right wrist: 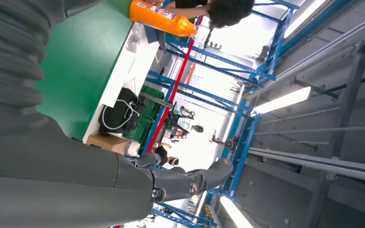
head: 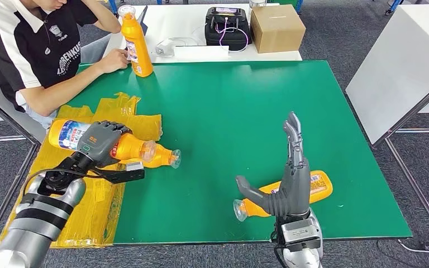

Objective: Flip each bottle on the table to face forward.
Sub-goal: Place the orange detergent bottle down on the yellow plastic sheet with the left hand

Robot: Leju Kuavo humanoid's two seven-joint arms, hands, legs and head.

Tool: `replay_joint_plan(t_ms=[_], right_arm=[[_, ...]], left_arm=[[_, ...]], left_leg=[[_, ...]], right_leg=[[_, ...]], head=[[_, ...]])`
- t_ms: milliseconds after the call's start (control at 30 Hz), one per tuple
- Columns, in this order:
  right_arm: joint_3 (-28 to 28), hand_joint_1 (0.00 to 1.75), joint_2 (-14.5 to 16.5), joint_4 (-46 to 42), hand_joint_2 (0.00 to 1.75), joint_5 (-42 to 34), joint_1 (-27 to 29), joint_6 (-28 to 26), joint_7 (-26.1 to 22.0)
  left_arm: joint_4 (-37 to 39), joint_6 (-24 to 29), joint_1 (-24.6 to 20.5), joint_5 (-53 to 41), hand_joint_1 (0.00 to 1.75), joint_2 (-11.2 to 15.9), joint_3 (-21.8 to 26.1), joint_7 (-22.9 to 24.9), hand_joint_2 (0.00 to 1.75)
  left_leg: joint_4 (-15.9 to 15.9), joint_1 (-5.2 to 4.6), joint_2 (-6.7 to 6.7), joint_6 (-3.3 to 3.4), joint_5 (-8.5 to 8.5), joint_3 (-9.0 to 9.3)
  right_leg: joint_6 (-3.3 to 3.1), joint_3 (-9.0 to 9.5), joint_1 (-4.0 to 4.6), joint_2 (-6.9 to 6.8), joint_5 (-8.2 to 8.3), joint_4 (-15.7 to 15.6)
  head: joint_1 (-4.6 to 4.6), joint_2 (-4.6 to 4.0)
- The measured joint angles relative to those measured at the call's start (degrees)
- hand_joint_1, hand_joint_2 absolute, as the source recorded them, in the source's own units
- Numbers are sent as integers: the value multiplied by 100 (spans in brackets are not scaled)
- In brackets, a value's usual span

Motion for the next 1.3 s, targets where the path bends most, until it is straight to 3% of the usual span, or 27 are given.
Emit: replay_joint_plan(t_ms=[233, 567, 1033, 1167, 1300], right_arm=[[-71, 0, -48, 9, 175, -68, -68, 103, -35], [-71, 0, -67, 210, 175, -117, -318, 226, 59], [-64, 0, -58, 487, 175, -141, -571, 323, 139], [-25, 0, -30, 567, 175, -97, -672, 319, 195], [-2, 0, -8, 635, 175, -80, -737, 302, 243]], left_arm=[[544, -896, -478, 883, 175, 878, -808, -395, 175], [927, -1225, -748, 1699, 175, 1403, -1444, -641, 175], [1202, -1316, -742, 2090, 175, 1436, -1904, -920, 175], [1390, -1043, -742, 2062, 175, 1243, -2074, -788, 175], [1663, -452, -730, 1908, 175, 862, -2191, -547, 175]], left_leg=[[0, 0, -6, 0, 0, -1], [0, -1, -9, 0, 0, -1], [0, -1, -14, -1, 1, -1], [0, -2, -15, -1, 1, -1], [1, -5, -18, 0, 1, -1]], right_leg=[[0, 1, 0, -1, -1, 1], [0, 4, 0, -2, 0, 0], [0, 4, -1, -3, -1, 0], [0, 5, -2, -4, 0, 0], [1, 7, -4, -5, 0, 0]], head=[[1, 0], [0, 0], [1, 0], [1, 0], [1, 0]])
